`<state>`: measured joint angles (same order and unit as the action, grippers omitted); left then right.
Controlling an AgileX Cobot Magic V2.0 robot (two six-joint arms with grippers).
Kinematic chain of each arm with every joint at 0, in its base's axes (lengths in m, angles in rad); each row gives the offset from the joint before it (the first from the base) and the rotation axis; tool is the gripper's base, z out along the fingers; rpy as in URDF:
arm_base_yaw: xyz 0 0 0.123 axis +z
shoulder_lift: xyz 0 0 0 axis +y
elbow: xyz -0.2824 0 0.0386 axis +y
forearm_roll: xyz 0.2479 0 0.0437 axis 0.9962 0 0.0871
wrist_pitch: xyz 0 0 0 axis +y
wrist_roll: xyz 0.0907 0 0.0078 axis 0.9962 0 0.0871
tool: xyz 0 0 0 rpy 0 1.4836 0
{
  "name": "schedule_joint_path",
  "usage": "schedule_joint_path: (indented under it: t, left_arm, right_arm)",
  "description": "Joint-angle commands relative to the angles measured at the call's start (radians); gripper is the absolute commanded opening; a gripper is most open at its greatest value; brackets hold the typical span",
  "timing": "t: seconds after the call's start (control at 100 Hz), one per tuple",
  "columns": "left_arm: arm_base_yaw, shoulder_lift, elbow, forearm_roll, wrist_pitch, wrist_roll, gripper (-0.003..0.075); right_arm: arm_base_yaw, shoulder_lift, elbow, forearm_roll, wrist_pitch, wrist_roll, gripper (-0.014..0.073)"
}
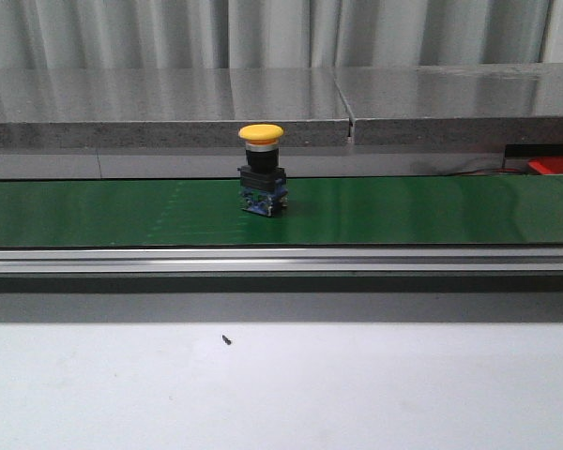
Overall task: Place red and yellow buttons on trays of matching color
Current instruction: 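Move the right gripper back over the belt onto the yellow button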
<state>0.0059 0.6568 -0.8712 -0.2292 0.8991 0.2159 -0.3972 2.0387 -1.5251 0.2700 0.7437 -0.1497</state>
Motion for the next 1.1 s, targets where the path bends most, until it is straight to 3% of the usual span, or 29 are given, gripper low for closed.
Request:
schedule_joint_path:
  t: [0.0,0.39,0.58,0.78,1.09]
  left_arm:
    - [-0.007,0.0,-0.025,-0.017,-0.067,0.0,-0.0019]
    - [-0.007,0.0,-0.025,-0.017,-0.067,0.0,-0.0018]
    - [-0.007,0.0,-0.025,-0.017,-0.067,0.0,-0.0019]
    - [-0.007,0.0,-0.025,-0.017,-0.067,0.0,-0.0019]
    - [-0.007,0.0,-0.025,-0.017,-0.067,0.0,-0.0019]
  right_arm:
    - [-0.001,-0.081,-0.028,0.014,-0.02,-0.013,0.0546]
    - [0.001,-0.201,-0.027,-0.029,0.014,-0.013,0.0563]
    - [0.051,-0.302,-0.027,-0.082,0.053,0.013,0.0563]
    - [0.165,-0.399,-0.027,-0.166,0.101,0.107,0.0563]
    - [0.385,-0.471,-0.027,-0.178,0.251,0.074,0.0563]
